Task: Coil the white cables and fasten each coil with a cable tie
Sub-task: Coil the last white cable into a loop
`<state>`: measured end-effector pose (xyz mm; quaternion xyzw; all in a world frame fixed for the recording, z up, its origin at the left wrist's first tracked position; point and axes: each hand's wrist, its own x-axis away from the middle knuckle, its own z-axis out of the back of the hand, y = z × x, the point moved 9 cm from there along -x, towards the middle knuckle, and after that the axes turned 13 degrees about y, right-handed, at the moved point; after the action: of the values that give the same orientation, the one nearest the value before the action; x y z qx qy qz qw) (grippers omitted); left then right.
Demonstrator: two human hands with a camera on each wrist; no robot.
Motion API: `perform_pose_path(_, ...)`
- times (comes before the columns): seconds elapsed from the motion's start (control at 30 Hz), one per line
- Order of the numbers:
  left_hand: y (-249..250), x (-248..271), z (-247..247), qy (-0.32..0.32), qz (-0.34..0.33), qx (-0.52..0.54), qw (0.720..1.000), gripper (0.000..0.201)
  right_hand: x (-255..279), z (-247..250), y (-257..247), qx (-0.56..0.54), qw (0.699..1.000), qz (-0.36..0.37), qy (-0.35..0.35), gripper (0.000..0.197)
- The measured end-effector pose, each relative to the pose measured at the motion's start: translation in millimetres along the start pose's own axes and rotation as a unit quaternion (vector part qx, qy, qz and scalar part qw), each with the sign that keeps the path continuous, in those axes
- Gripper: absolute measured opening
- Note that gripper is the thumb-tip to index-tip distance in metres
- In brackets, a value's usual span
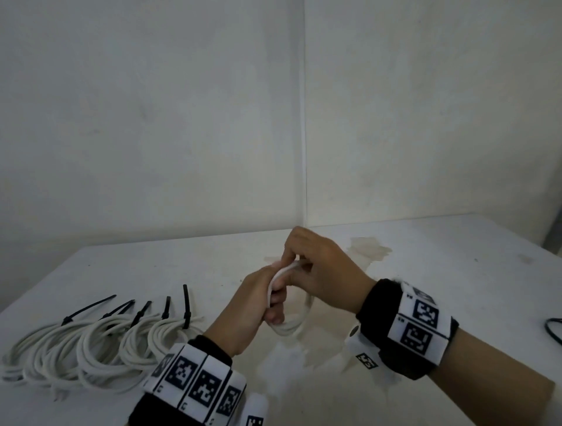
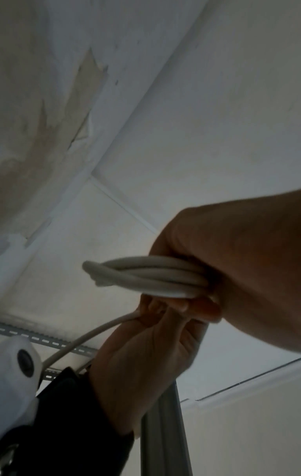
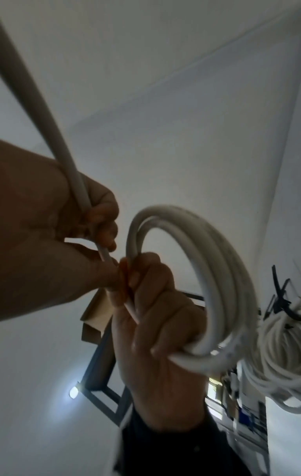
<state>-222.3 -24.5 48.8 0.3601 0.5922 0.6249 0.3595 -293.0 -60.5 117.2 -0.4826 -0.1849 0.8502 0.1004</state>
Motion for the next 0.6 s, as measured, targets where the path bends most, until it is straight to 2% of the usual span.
perform_pose_path(0.1, -5.2, 4.1, 0.2, -0.014, 0.036, 0.022, 0.999, 0.048, -5.4, 11.9, 14.9, -0.04, 0.998, -0.04, 0.025, 0.012)
perform_pose_path(0.23, -2.6, 7.0, -2.8, -0.021, 0.023, 0.023, 0.999, 0.046, -6.1, 17.7, 28.4, -0.045, 0.996, -0.08, 0.024, 0.003)
perform_pose_path(0.4, 11.8, 2.2, 4.8, 0.015, 0.011, 0.108, 0.994, 0.044, -3.6, 27.5, 42.5, -0.029, 0.991, -0.117, 0.058, 0.014)
perform_pose_path(0.6, 25.8, -7.3, 24.4, 0.06, 0.009, 0.228, 0.972, 0.043, 21.1, 7.3, 46.6, -0.081, 0.973, -0.216, -0.018, 0.024)
